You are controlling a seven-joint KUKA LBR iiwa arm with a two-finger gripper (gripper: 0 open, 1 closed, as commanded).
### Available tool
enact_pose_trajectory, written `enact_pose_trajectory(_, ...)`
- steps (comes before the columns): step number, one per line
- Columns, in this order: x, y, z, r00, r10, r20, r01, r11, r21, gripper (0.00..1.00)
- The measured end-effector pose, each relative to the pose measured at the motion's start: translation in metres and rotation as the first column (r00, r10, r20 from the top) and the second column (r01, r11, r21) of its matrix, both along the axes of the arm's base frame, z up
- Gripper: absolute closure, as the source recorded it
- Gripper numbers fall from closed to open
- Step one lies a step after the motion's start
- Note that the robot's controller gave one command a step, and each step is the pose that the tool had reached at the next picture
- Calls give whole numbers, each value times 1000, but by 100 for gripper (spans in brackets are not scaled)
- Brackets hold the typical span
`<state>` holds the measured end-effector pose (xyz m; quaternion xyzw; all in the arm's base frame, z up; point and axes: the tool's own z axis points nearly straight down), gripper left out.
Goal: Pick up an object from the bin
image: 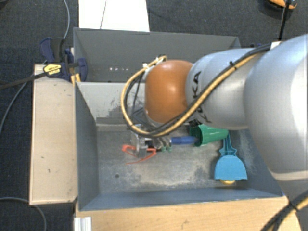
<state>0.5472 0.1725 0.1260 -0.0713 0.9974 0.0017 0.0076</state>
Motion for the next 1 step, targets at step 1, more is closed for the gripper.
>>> enact_pose_trajectory(1, -7, 6, 85, 1000, -10, -4, 10, 1000, -2, 100)
